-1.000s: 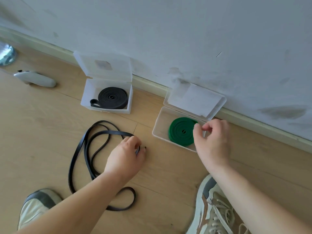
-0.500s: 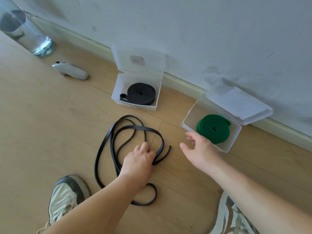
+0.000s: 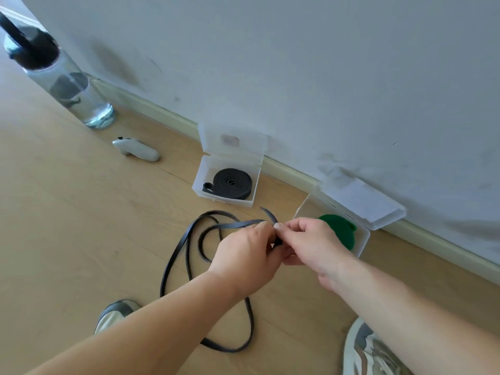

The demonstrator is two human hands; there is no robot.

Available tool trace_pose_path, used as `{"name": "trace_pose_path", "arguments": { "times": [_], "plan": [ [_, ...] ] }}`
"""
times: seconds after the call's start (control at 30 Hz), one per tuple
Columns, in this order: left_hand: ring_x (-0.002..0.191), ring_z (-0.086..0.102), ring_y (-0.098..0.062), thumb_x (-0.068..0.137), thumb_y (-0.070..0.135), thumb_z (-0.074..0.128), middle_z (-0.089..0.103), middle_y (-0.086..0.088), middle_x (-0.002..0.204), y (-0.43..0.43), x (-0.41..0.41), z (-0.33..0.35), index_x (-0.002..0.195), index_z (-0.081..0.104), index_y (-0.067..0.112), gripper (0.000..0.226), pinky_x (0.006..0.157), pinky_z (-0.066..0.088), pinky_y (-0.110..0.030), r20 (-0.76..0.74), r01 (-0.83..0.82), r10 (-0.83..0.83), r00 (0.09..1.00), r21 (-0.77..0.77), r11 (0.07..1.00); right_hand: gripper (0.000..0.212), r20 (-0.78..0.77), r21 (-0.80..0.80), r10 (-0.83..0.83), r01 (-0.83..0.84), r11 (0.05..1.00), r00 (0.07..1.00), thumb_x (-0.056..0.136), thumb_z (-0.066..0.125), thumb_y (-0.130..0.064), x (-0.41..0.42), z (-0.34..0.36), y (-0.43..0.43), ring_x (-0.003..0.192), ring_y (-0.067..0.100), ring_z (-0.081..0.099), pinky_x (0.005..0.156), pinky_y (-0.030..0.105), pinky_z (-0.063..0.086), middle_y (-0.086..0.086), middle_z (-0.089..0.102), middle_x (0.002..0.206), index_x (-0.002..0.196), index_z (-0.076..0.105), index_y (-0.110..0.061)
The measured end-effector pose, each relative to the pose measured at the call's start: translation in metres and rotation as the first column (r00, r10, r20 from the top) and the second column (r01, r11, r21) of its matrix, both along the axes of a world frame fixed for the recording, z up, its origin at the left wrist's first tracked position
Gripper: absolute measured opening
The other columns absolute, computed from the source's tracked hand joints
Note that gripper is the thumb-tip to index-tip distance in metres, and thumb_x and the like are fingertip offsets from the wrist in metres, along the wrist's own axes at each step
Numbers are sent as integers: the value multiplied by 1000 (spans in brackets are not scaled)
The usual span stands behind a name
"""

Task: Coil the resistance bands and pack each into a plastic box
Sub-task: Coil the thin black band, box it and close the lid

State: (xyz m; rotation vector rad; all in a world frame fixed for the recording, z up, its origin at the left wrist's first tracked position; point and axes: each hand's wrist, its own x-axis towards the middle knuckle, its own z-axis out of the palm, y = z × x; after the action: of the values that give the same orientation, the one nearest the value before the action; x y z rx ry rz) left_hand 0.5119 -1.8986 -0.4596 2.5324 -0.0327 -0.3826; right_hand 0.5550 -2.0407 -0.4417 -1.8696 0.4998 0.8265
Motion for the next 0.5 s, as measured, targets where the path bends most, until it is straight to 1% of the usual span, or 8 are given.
{"name": "trace_pose_path", "arguments": {
  "times": [0.13,0.23,0.3,0.33,0.37,0.4,0.43,0.5],
  "plan": [
    [70,62,-12,87,40,73,69,8,79,9,17,71,89,58,23,23,67,56,-36,-51,-178,171,984,-221,959,15,171,-41,70,-64,997,983,99,66,-31,12,71,11,84,25,77,86,47,63,6,78,90,95,69,-17],
    [60,51,-9,75,54,75,60,10,70,20,27,131,78,50,23,39,58,48,-30,-34,-245,243,969,-210,947,11,273,-107,182,-159,981,945,100,62,-32,14,135,16,91,25,74,86,48,63,6,75,97,96,63,-22],
    [73,53,-8,64,69,71,58,14,85,27,28,169,87,51,25,54,65,47,-26,47,-223,235,971,-180,958,9,319,-124,233,-203,971,919,101,61,-30,12,183,18,92,25,74,85,46,64,6,76,96,97,62,-22],
    [88,56,-6,59,76,70,59,16,99,30,28,189,99,55,27,65,76,50,-26,55,-200,214,975,-193,961,9,341,-97,224,-203,974,913,102,61,-28,10,207,19,90,25,75,84,46,64,6,78,93,97,63,-21],
    [102,56,-5,57,80,70,59,17,112,32,25,209,113,58,30,76,88,51,-27,23,-169,179,984,-239,956,10,362,-51,190,-184,982,912,103,61,-27,8,231,20,89,26,77,84,46,64,5,79,89,98,63,-18],
    [106,58,-7,60,81,71,60,16,118,33,20,227,120,61,31,79,96,52,-31,-37,-136,131,991,-326,936,12,383,18,127,-145,989,915,104,60,-26,5,255,20,86,27,78,83,48,64,5,80,86,100,63,-16],
    [100,63,-12,67,75,74,66,11,113,34,14,244,118,65,29,70,95,55,-35,-102,-96,57,993,-429,898,13,395,112,39,-90,990,918,104,60,-25,2,278,22,83,28,79,81,49,64,8,80,86,102,62,-12],
    [77,63,-13,80,54,79,71,4,87,36,-2,271,104,73,22,41,80,56,-31,-189,-27,-102,977,-578,816,14,413,279,-136,17,960,900,105,60,-21,-6,315,22,79,31,79,74,48,65,15,77,88,103,60,-7]
  ]
}}
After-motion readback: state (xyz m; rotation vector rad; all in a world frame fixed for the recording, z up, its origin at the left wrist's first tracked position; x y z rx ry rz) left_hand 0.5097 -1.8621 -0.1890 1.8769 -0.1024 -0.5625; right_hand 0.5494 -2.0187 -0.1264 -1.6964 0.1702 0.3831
